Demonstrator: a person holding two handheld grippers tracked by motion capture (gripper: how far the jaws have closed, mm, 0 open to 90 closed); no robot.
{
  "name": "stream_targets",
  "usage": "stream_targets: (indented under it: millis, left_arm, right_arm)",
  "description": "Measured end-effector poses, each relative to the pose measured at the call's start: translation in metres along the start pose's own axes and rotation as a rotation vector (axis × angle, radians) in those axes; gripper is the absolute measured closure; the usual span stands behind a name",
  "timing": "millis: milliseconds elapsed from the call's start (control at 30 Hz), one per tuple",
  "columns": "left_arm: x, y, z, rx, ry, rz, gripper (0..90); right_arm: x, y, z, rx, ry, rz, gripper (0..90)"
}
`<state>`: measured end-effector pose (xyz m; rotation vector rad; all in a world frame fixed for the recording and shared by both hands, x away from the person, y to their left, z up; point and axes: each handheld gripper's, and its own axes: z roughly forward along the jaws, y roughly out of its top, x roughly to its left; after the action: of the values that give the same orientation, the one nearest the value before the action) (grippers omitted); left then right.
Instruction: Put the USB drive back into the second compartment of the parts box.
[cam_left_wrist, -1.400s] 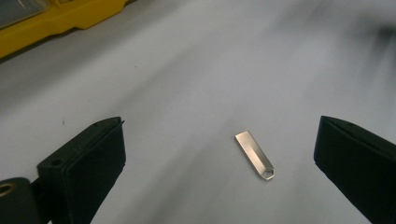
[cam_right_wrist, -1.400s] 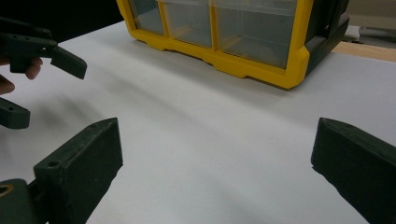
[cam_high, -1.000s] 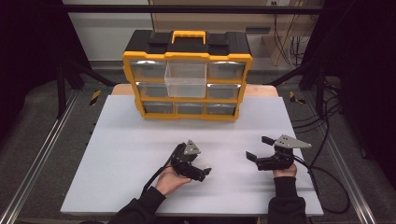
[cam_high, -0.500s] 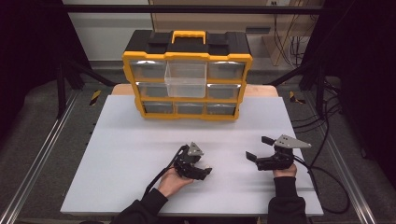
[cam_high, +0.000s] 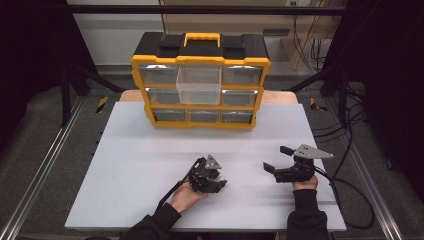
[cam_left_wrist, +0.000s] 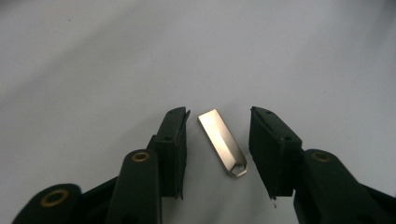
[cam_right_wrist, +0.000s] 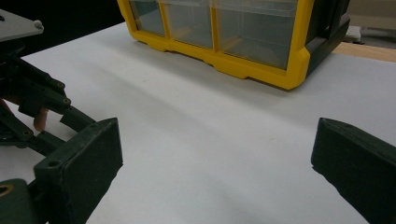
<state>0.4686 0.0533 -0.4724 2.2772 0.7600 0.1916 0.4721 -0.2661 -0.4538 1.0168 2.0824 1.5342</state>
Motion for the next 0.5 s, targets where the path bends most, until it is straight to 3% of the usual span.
stream_targets:
  millis: [500]
  left_arm:
    - [-0.0035, 0.0011, 0.001, 0.009, 0.008, 0.0, 72.6]
  right_arm:
    - [0.0001, 0.0, 0.0001, 0.003, 0.001, 0.002, 2.5]
